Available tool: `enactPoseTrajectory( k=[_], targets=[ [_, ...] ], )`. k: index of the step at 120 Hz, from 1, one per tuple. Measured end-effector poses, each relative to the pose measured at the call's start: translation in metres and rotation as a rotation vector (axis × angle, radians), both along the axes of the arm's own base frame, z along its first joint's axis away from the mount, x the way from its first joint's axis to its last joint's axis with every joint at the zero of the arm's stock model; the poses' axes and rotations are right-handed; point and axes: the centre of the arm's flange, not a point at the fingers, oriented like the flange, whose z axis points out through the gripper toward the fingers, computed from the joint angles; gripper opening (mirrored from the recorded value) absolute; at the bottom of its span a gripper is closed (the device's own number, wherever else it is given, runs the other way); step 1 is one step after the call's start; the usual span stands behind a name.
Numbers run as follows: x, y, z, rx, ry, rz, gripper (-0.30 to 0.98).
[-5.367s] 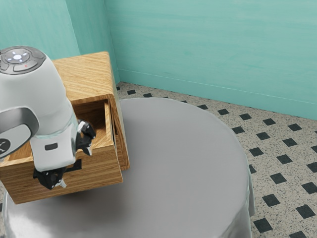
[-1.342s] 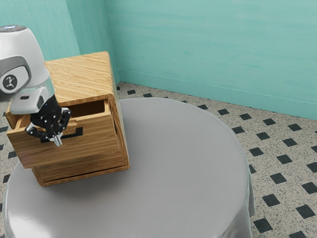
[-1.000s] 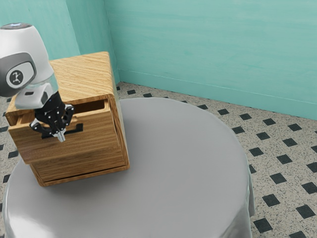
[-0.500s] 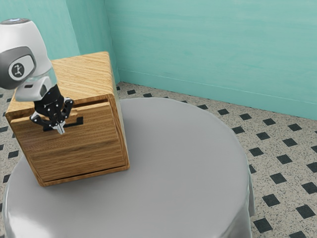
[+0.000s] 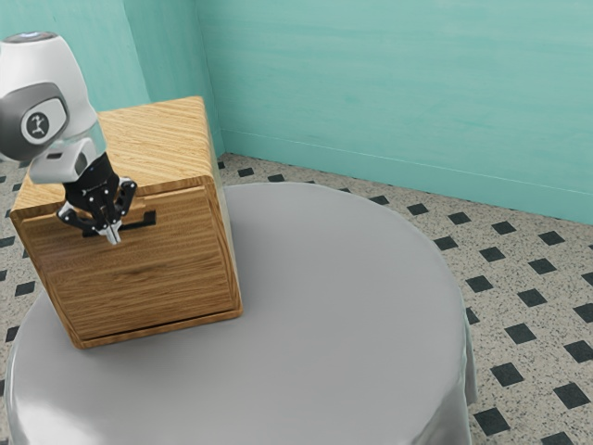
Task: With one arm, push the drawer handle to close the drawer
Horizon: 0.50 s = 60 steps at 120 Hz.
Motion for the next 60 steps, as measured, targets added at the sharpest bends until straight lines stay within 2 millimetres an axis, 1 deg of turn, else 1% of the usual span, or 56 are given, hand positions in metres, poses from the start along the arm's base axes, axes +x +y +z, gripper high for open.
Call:
enactPoseTrajectory(
  k=[19,34,38,44,52,60],
  targets=[
    [0.004,0.003,-0.001,0.001,0.0,-0.006,-0.1],
    [0.004,0.001,0.001,0.001,-0.001,-0.013,-0.09],
    [0.002,-0.011,0.008,0.006,-0.011,-0.027,-0.1],
    [-0.006,-0.03,0.024,0.016,-0.032,-0.042,-0.08],
    [-0.022,-0.052,0.044,0.013,-0.067,-0.058,0.06],
    [-0.034,-0.079,0.055,0.011,-0.077,-0.086,0.21]
  ],
)
